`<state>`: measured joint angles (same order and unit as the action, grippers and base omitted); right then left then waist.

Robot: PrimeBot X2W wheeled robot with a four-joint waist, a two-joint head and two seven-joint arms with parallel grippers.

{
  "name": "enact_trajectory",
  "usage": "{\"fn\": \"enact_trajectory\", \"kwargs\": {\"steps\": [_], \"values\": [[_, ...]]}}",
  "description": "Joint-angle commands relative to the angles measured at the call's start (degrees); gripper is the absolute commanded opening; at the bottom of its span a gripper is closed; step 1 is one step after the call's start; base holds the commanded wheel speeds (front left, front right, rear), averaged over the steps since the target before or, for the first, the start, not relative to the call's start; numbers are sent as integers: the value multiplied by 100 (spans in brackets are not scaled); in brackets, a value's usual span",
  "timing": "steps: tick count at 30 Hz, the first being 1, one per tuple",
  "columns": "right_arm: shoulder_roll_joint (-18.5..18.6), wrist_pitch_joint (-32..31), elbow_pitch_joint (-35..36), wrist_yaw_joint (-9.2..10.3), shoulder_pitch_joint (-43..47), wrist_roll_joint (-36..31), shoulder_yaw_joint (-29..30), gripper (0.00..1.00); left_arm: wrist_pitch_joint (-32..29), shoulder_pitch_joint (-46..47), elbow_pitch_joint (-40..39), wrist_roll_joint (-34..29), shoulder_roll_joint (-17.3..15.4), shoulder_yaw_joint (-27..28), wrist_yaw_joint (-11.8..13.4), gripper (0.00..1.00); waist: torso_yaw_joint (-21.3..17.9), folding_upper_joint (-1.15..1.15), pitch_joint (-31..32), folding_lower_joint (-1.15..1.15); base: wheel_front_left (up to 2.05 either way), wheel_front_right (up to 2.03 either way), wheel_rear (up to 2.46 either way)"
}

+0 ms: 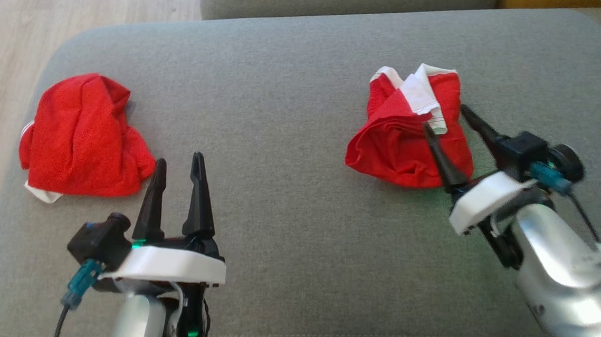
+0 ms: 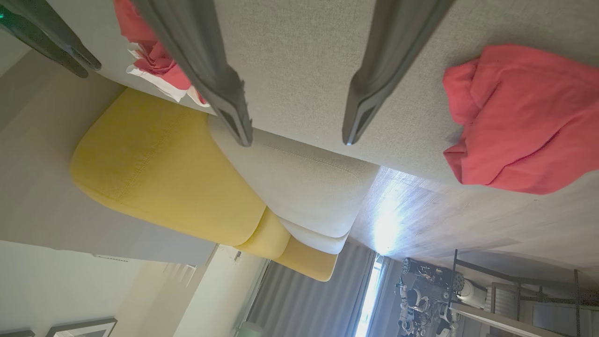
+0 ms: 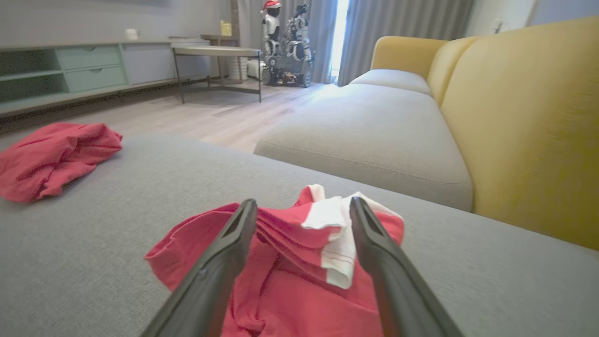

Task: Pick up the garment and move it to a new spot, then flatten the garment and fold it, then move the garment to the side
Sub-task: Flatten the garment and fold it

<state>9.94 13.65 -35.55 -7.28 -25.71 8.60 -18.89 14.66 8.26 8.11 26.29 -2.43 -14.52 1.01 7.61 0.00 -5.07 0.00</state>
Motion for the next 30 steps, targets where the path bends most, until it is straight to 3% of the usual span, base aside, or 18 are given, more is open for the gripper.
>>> {"fn": "enact_trajectory", "kwargs": {"steps": [1,6,14,21,30], "values": [[30,7,364,-21,109,41,127,100,34,97,-245,-50,-44,195,17,100,-64,0,25,0,0,0,0],[-31,-78,983,-21,576,-97,778,100,34,73,-370,-52,-44,209,-8,100,-172,0,39,0,0,0,0],[-495,-28,2083,-21,1445,-598,1942,100,34,17,-630,-17,-44,206,-43,100,-355,0,26,0,0,0,0],[-683,51,2298,-21,1800,-830,2134,100,34,-63,-662,-31,-44,109,-63,100,-471,0,-24,0,0,0,0],[-704,53,2294,-21,1568,-710,2126,100,34,28,-691,-29,-44,13,-105,100,-409,0,-301,0,0,0,0]]}}
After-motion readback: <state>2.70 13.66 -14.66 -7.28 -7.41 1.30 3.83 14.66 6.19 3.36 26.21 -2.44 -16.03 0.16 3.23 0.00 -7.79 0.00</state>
